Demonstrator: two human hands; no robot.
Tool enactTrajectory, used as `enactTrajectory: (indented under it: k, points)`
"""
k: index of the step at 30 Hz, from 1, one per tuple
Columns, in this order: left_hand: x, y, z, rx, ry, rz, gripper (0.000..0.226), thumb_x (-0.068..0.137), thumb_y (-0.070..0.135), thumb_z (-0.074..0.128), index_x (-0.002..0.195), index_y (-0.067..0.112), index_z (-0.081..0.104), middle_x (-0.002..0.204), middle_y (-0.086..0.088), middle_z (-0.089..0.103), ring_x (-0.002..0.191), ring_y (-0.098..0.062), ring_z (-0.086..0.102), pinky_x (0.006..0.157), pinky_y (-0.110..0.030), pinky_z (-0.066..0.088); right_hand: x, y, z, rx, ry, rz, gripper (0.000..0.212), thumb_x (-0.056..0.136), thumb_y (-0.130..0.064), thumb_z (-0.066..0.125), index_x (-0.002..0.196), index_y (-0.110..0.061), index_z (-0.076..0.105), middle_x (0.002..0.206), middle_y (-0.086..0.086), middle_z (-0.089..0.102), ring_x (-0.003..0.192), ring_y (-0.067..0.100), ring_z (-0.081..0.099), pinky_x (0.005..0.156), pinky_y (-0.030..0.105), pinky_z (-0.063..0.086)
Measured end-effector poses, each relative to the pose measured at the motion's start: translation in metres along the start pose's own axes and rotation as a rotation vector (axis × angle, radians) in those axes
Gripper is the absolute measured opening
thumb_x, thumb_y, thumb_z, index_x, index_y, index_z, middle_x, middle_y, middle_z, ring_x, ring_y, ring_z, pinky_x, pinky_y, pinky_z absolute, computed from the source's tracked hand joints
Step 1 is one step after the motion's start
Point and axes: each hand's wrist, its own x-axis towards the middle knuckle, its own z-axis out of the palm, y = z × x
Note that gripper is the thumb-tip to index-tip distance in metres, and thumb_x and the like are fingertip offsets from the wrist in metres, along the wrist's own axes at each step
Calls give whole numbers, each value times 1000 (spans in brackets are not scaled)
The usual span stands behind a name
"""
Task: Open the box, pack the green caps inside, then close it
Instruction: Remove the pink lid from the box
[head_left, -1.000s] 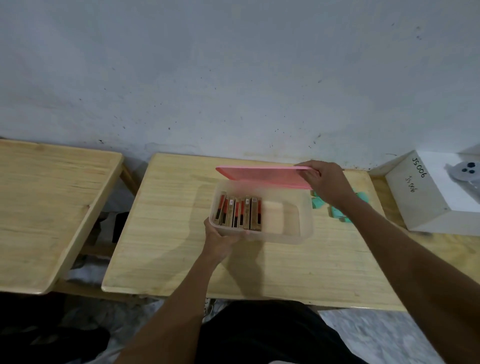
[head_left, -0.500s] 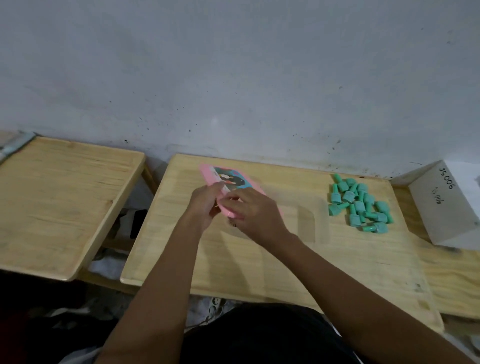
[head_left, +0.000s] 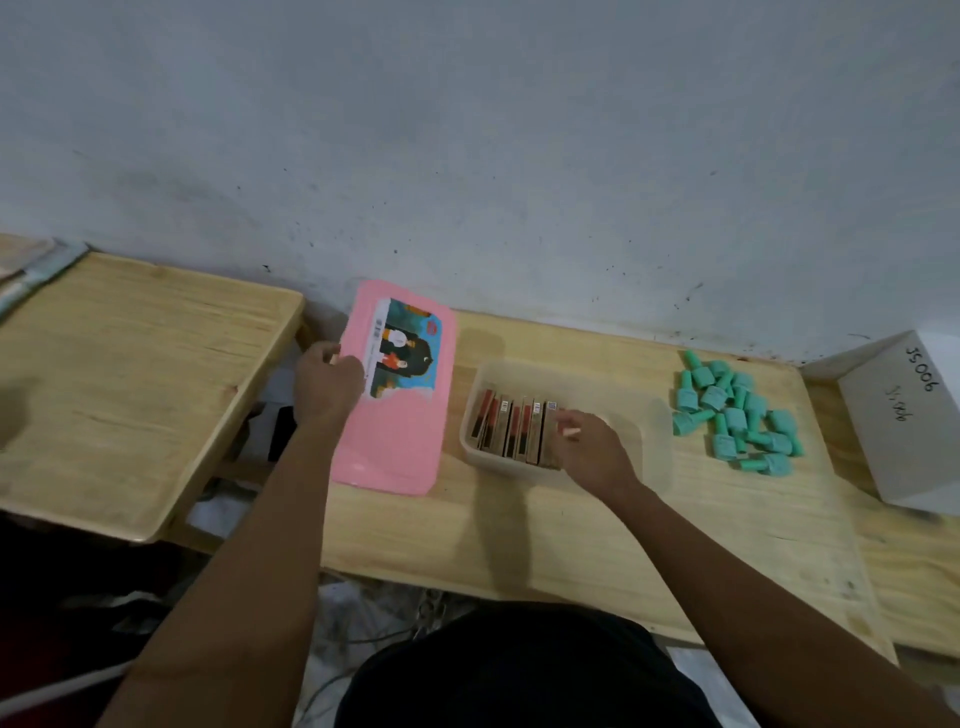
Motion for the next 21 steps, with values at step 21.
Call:
enactTrajectory:
  k: [21]
  points:
    - [-54, -19, 96, 153, -460, 280, 31, 95, 21, 54, 120, 4, 62, 109, -5, 66, 85, -11, 57, 65, -12, 45, 21, 5, -1, -35, -271, 112, 32, 92, -20, 58, 123, -16, 64, 102, 5, 66, 85, 17, 58, 66, 24, 44]
